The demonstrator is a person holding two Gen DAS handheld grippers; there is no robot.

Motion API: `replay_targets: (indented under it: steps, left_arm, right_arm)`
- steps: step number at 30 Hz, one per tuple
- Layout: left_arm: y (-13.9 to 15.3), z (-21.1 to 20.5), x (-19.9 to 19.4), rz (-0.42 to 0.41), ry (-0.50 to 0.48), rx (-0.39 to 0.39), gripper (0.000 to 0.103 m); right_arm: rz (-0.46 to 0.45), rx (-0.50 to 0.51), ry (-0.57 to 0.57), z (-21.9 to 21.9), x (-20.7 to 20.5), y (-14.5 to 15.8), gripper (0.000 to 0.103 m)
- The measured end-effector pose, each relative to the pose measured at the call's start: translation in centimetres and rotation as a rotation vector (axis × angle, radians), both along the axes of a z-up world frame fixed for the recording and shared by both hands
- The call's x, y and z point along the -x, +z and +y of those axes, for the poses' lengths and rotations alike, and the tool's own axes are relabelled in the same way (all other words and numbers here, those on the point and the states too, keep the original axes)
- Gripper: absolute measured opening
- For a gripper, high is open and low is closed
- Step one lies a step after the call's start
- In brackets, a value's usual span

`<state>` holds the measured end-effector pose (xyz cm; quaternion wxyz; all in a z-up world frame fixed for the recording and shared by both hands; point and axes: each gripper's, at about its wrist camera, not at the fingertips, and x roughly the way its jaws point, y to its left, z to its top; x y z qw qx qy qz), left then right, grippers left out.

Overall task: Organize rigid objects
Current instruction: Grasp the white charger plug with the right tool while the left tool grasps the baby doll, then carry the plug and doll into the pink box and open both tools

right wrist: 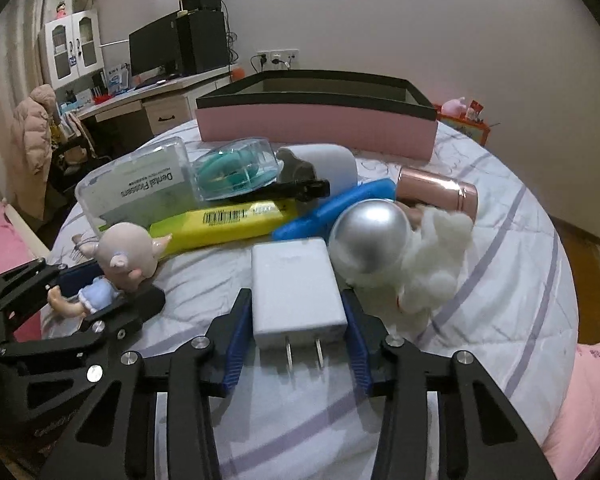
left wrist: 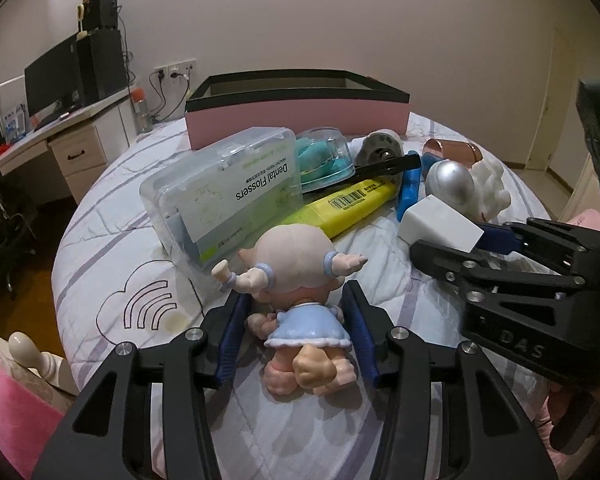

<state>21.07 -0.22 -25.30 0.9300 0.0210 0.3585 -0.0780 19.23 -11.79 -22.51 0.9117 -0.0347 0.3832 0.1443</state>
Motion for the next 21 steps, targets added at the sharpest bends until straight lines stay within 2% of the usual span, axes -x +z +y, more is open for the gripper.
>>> replay_targets:
  steps: [4, 10, 13, 17, 21]
  left_arm:
    - [0.2, 0.0, 0.1, 0.005, 0.006, 0.004, 0.048]
    - [1.2, 0.2, 0.9, -0.006, 0.001, 0.033, 0.047]
    - [1.5, 0.2, 1.0, -0.011, -0.004, 0.048, 0.047]
    - [0.7, -0.1, 0.8, 0.013, -0.003, 0.033, 0.047]
    - [0.4, -0.2, 0.9, 0.004, 0.005, 0.029, 0.047]
  right_arm:
    - [-0.008, 0.005, -0.005, 0.4, -0.2, 0.0, 0.043]
    - [-0.001, -0.06, 0.004, -0.3, 1.2, 0.6, 0.041]
    - [-0.032, -0.071, 0.002, -0.4, 2.1, 1.3, 0.041]
    - [-0.039, -0.06, -0.007, -0.6, 2.3, 1.4, 0.041]
    - [-0.011, -0.068, -0.017, -1.0, 2.5, 0.5, 0.041]
